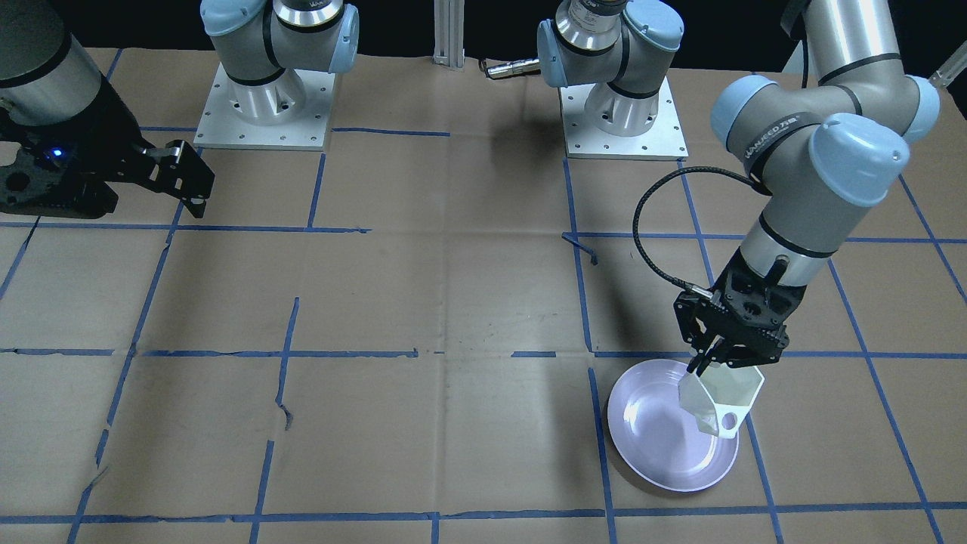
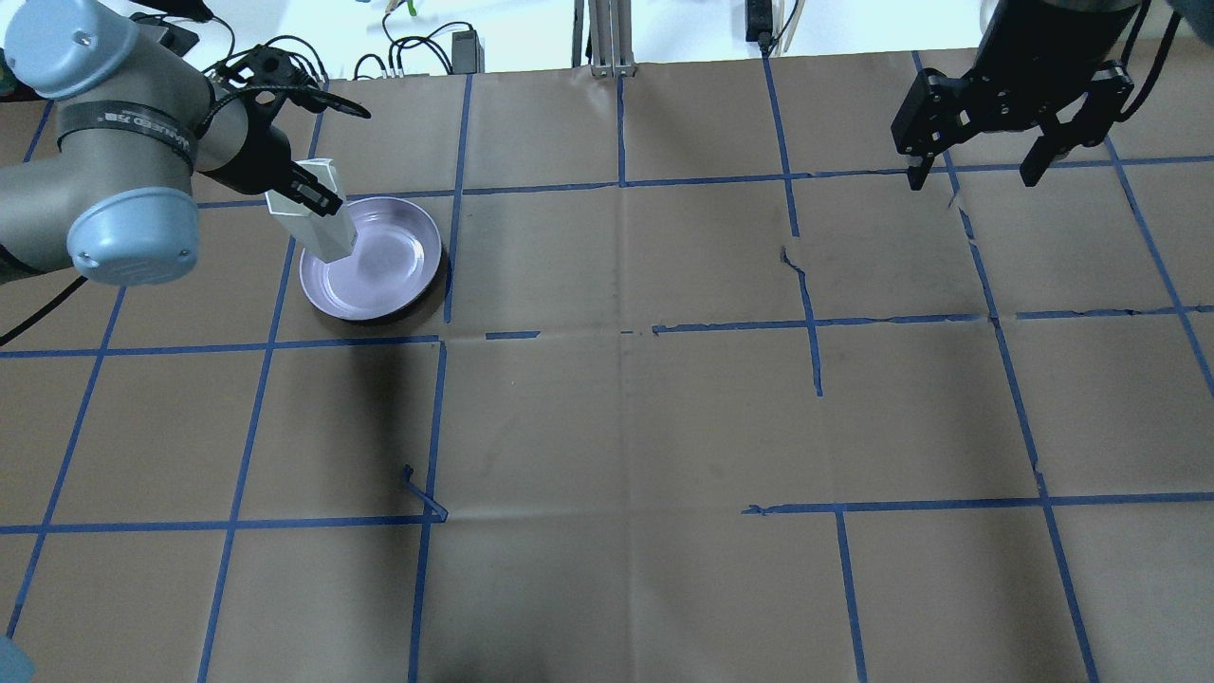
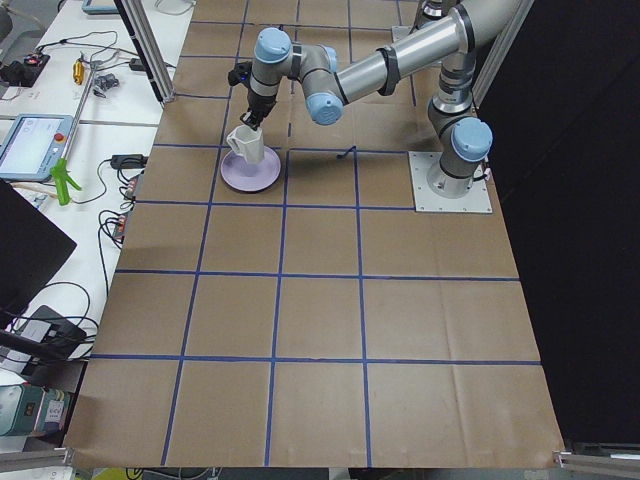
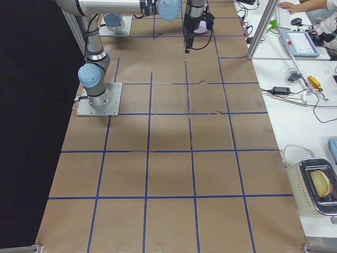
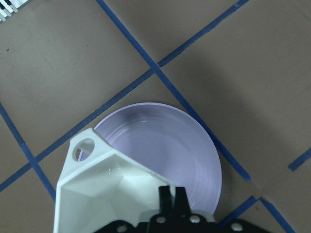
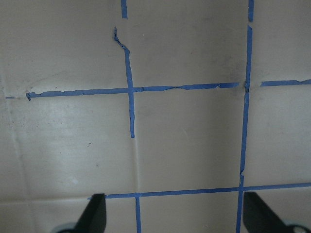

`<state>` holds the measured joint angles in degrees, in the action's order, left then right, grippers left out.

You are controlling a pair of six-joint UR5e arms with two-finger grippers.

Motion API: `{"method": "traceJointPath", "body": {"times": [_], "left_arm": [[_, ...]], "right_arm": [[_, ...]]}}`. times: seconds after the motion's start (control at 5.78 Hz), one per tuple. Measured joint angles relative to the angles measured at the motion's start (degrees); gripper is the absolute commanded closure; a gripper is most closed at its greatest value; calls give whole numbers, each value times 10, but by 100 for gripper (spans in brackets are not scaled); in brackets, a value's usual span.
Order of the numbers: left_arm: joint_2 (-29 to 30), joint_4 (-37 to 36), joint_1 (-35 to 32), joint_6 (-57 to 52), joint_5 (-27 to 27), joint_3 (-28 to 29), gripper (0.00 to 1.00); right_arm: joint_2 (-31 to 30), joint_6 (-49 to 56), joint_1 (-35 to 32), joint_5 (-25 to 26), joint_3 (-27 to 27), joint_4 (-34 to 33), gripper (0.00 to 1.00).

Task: Flip cup and place on plate
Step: 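Carry the upright cup with the left gripper over the lavender plate, then lower the cup onto the plate and open the left gripper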

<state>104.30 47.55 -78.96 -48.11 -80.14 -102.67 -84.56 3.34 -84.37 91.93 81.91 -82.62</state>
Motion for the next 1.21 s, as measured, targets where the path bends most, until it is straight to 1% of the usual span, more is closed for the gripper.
{"method": "traceJointPath", "body": {"times": [0.17,0.35,0.69,0.87,1.21], "left_arm": [[14,-38,-4,1,-1,-18,99],[24,-59,-5,2,-1,-31,98],[32,-76,-6,12,0,-43,97],[36,-93,-6,14,0,-53,93],[45,-112,-6,17,0,-62,81]], "right_arm": [[0,0,0,0,0,0,0],[0,0,0,0,0,0,0],[0,0,0,0,0,0,0],[0,0,0,0,0,0,0],[0,0,0,0,0,0,0]]}}
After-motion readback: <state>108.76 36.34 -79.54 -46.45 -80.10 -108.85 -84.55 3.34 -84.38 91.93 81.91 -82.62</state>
